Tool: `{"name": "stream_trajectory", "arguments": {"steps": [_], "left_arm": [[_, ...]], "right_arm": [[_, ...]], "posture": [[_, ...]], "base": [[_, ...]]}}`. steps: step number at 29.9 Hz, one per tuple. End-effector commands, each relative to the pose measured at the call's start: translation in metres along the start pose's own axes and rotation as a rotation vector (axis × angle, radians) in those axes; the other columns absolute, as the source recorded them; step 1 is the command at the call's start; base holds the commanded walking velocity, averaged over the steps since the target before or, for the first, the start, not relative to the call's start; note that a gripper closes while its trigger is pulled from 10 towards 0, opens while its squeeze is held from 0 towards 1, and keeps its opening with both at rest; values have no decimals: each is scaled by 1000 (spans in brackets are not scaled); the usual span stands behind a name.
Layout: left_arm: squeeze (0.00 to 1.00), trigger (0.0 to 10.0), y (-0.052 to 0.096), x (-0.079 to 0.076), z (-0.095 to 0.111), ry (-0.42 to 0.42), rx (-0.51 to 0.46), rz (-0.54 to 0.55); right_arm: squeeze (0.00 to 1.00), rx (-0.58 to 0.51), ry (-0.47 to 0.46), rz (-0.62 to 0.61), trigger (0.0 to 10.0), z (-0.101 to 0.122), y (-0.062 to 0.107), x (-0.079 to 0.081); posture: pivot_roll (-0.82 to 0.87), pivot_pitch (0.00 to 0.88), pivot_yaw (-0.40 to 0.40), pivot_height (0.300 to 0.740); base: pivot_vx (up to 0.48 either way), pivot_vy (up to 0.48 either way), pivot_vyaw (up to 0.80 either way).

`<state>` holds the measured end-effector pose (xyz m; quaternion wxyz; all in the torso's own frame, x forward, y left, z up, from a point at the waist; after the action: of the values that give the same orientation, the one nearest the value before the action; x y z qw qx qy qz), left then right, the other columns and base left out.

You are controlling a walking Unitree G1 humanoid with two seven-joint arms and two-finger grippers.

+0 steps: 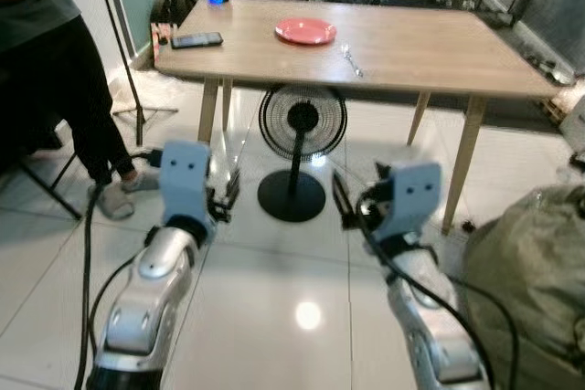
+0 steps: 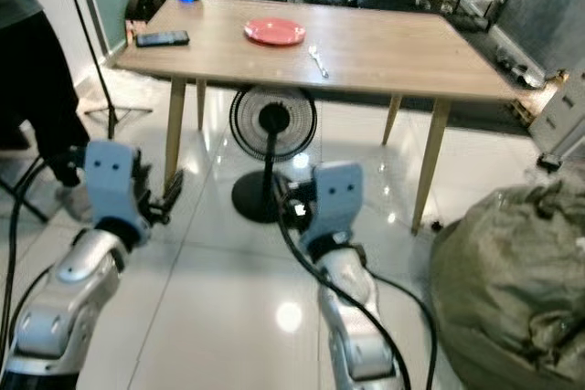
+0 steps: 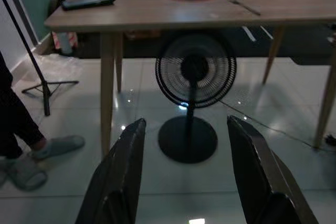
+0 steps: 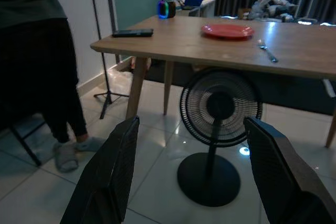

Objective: Setting the table

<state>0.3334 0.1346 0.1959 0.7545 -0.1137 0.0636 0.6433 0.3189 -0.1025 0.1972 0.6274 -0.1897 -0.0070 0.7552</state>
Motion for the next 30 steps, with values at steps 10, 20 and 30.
{"name": "stream_trajectory", "arguments": {"steps": [10,20,30], "left_arm": [[0,10000,-1,-5,-4,0,13,-14],[0,10000,0,-4,-4,-2,13,-14],[0,10000,3,13,-7,-37,33,17]], "right_arm": [[0,26,2,-31,10000,-6,0,-9],[0,20,20,-31,10000,-5,-1,-11],[0,36,18,-87,10000,-9,-6,-37]], "posture": [[-55,34,58,740],[-54,27,60,740],[-40,30,54,740]], "base": [[480,0,-756],[480,0,-689],[472,0,0]]}}
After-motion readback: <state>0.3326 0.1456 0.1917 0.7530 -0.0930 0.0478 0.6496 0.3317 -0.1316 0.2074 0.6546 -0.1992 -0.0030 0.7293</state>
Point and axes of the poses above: a point about 5 cm out from each wrist's last joint towards the gripper, its own y axis pointing back from the gripper into the wrist, its own z axis along the axis of the wrist's last joint, x = y × z, the point moved 3 cm from there along -y, pointing out of the wrist towards the gripper, and after that the axes turned 15 degrees about y, right-handed, at the moved point
